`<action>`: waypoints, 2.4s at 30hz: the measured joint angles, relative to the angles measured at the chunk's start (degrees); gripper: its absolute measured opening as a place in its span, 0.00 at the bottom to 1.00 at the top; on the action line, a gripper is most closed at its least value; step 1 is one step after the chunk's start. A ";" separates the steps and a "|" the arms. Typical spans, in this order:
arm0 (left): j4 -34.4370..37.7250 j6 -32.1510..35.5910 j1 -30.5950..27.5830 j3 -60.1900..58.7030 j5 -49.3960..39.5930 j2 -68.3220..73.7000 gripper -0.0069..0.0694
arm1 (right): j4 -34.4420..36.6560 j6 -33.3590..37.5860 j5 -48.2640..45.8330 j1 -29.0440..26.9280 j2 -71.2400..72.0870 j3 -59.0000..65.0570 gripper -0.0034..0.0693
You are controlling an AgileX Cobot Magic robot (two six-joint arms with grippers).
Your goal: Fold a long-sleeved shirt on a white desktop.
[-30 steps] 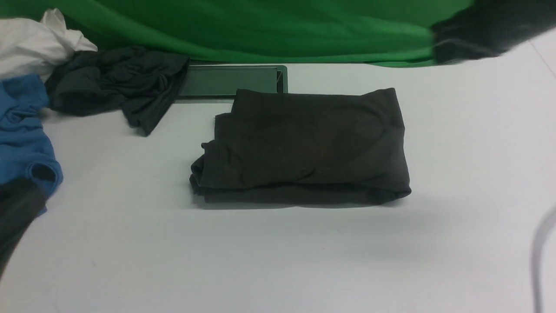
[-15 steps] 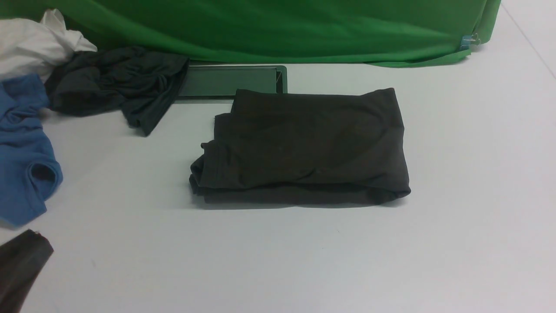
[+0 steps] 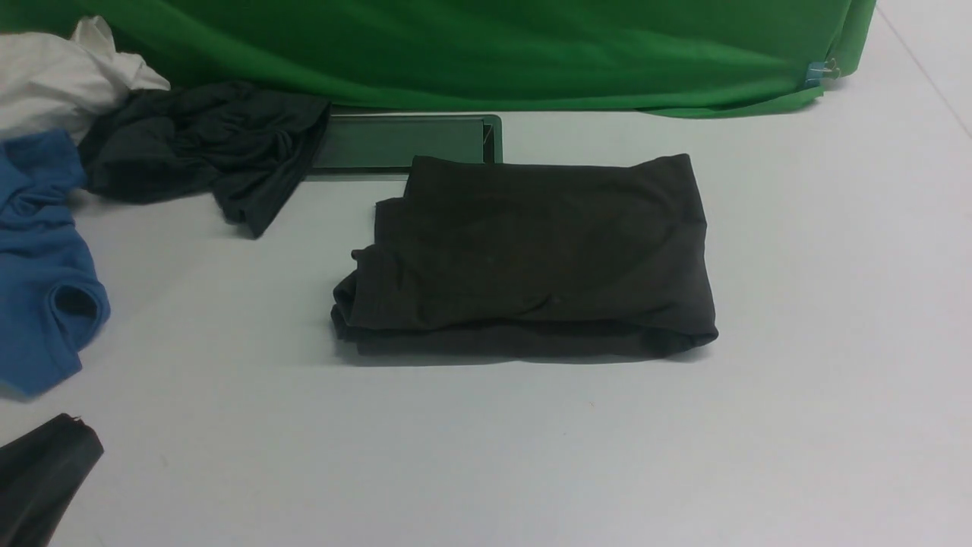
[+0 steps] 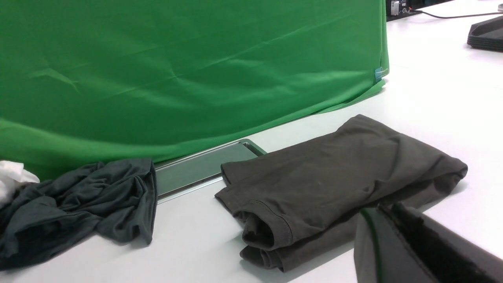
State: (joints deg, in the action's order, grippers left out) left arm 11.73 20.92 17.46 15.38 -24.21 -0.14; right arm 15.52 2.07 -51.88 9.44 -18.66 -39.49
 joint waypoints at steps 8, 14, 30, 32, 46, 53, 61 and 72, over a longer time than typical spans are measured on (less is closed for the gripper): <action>0.00 0.00 0.00 -0.26 -0.06 0.00 0.11 | -4.75 1.57 0.44 -0.81 0.46 0.06 0.12; -0.05 0.00 0.00 -0.26 -0.06 0.00 0.11 | -4.27 11.32 13.30 -6.07 3.92 8.51 0.07; -0.10 0.00 0.00 -0.26 -0.06 -0.04 0.11 | -3.81 9.20 40.26 -7.24 18.54 39.76 0.07; -0.10 0.00 0.00 -0.26 -0.06 -0.11 0.11 | -4.91 8.19 38.70 -7.28 18.66 40.01 0.07; -1.40 0.00 0.00 -0.26 -0.06 -0.11 0.11 | -5.59 7.55 38.14 -7.28 18.74 40.01 0.07; -1.40 0.00 0.00 -0.26 -0.06 -0.11 0.11 | -5.63 7.55 38.14 -7.28 18.74 40.01 0.10; -1.40 0.00 0.00 -0.26 -0.06 -0.11 0.11 | -5.63 7.55 38.14 -7.28 18.74 40.01 0.13; -1.40 -0.92 -3.61 -3.90 8.39 -0.06 0.11 | -5.63 7.55 38.02 -7.28 18.74 40.01 0.17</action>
State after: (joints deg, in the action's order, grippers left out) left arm 10.32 19.99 13.85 11.48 -15.83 -0.20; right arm 9.89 9.62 -13.86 2.16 0.08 0.52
